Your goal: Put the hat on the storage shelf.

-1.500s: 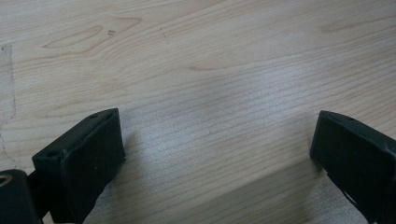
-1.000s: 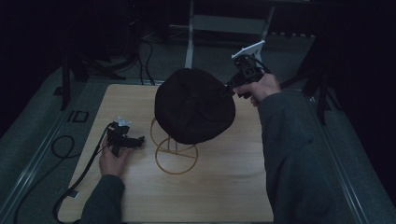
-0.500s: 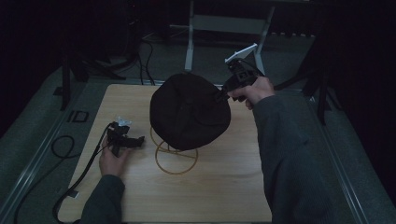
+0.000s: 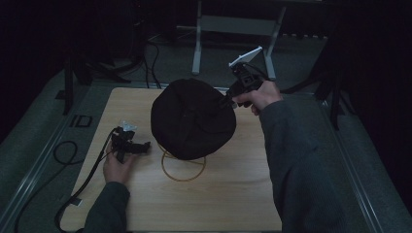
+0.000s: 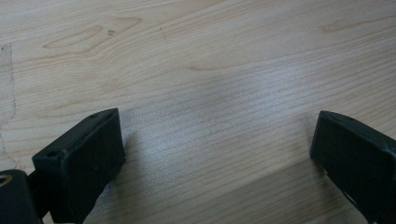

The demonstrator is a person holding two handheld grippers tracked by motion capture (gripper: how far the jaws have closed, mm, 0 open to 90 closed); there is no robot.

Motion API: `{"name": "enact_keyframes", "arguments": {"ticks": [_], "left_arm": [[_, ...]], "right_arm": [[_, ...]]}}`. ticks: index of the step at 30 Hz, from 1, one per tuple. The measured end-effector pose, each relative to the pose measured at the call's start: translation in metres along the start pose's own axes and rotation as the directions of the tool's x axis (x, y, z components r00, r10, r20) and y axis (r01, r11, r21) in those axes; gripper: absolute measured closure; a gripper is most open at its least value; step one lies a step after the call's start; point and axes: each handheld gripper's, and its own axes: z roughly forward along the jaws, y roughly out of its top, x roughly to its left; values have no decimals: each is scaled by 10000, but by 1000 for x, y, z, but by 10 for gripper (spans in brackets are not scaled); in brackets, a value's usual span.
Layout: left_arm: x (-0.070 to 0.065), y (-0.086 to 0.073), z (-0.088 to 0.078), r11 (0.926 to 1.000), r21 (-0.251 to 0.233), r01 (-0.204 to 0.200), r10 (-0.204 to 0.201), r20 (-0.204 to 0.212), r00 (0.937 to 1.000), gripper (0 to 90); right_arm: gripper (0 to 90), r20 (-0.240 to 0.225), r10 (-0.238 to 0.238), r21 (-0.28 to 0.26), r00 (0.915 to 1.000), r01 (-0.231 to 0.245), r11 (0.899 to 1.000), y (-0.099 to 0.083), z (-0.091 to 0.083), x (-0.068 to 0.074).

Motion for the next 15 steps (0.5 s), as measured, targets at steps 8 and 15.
{"name": "enact_keyframes", "arguments": {"ticks": [8,15], "left_arm": [[0,0,0,10000,1,-1,1,2,10000,24],[0,0,0,10000,5,6,-6,0,10000,24]], "right_arm": [[772,36,-100,37,9999,100,9999,0,3,3],[770,116,-325,74,9994,324,9994,2,4,12]]}}
